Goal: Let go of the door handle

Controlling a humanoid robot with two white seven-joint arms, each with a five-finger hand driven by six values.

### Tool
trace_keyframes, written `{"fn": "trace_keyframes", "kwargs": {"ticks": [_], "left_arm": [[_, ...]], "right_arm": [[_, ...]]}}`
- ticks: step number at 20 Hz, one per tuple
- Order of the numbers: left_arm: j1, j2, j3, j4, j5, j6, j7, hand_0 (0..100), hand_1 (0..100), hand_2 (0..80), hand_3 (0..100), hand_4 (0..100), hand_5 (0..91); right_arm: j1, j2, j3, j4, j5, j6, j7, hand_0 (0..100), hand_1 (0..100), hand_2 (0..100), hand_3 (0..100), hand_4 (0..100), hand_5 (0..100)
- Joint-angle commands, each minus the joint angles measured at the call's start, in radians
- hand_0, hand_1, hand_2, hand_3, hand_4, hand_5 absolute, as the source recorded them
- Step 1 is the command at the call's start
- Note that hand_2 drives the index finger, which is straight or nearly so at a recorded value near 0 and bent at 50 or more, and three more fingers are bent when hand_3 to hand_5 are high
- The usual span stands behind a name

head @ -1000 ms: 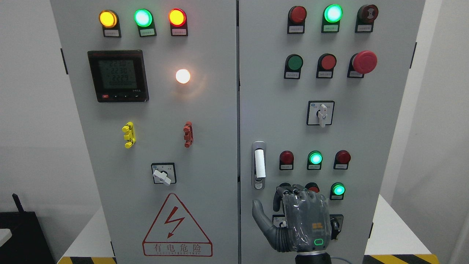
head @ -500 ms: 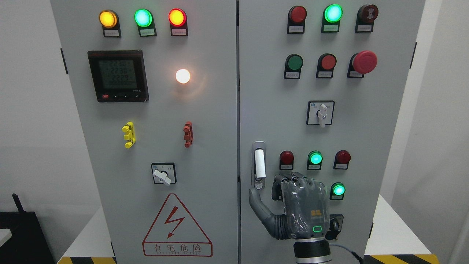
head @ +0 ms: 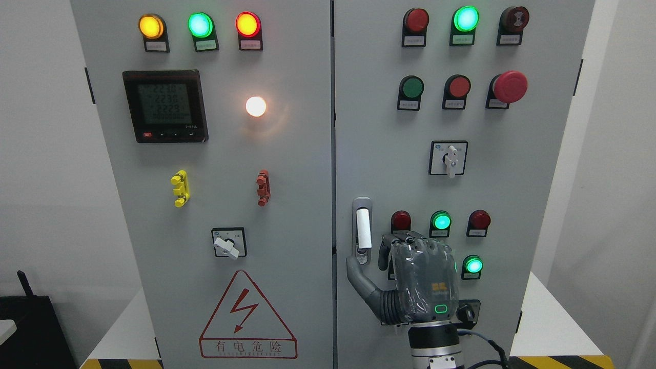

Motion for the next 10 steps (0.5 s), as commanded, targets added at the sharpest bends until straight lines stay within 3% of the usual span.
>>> {"fn": "trace_keyframes", "kwargs": {"ticks": [1, 10], "left_arm": [[0.000, 0.000, -0.014, 0.020, 0.000, -0.001, -0.001, 12, 39, 0.0, 0, 0, 0.0], [0.000, 0.000, -0.014, 0.020, 0.000, -0.001, -0.001, 12, 39, 0.0, 0, 0, 0.0]], "right_arm": [[-0.019, 0.002, 0.000, 0.026, -0.002, 0.006, 0.004, 22, 42, 85, 100, 90, 100], [-0.040, 0.002, 0.002, 0.036, -0.002, 0.009, 0.007, 24, 42, 85, 100, 91, 100]]}}
